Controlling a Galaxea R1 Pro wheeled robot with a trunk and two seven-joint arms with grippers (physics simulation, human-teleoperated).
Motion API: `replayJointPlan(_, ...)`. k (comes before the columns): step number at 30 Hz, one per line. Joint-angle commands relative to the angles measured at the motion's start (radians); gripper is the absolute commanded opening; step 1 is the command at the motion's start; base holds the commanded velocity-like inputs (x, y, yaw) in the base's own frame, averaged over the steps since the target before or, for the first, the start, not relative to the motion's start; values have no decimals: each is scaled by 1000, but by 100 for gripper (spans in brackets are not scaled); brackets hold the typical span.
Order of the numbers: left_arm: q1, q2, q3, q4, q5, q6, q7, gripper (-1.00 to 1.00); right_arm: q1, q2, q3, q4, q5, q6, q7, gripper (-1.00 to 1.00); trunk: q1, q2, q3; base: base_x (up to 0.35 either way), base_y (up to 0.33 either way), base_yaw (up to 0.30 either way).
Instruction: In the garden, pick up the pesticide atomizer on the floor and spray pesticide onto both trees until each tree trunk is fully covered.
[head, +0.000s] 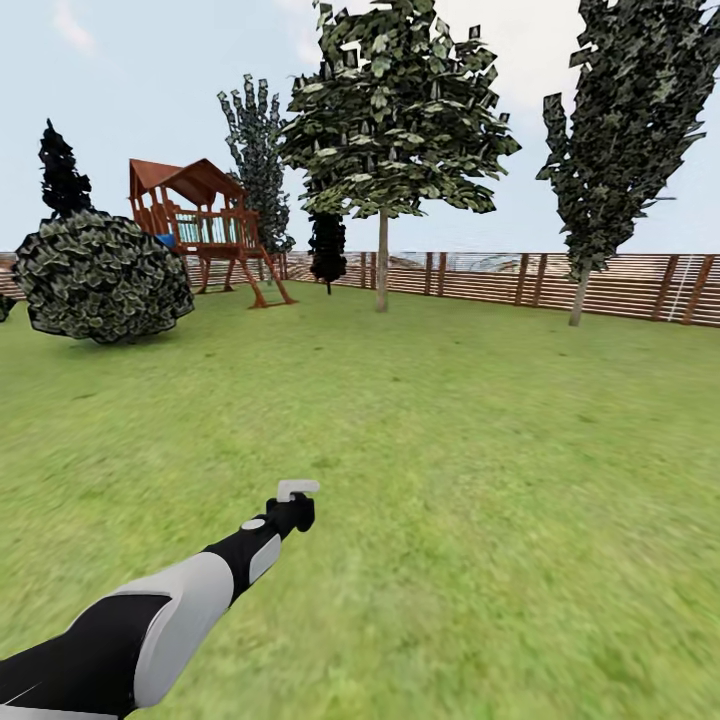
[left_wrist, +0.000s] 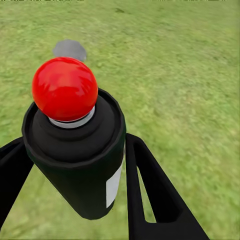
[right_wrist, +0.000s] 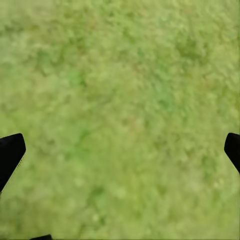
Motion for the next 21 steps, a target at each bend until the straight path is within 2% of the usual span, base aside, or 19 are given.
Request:
replayJointPlan(1, -1, 0, 2, 1, 0, -3, -3, -100, -1, 1, 9, 3, -6, -5, -1, 100, 1, -1, -2, 350, 0, 0)
replayJointPlan(15, -1, 0, 2, 2, 0, -3, -3, -100, 3, 1, 9, 3, -6, -5, -1, 100, 1, -1, -2, 350, 0, -2)
replayJointPlan(21, -1, 0, 2, 2, 0, -3, -3, -100, 4, 1, 9, 3, -6, -5, -1, 100, 1, -1, -2, 350, 0, -110)
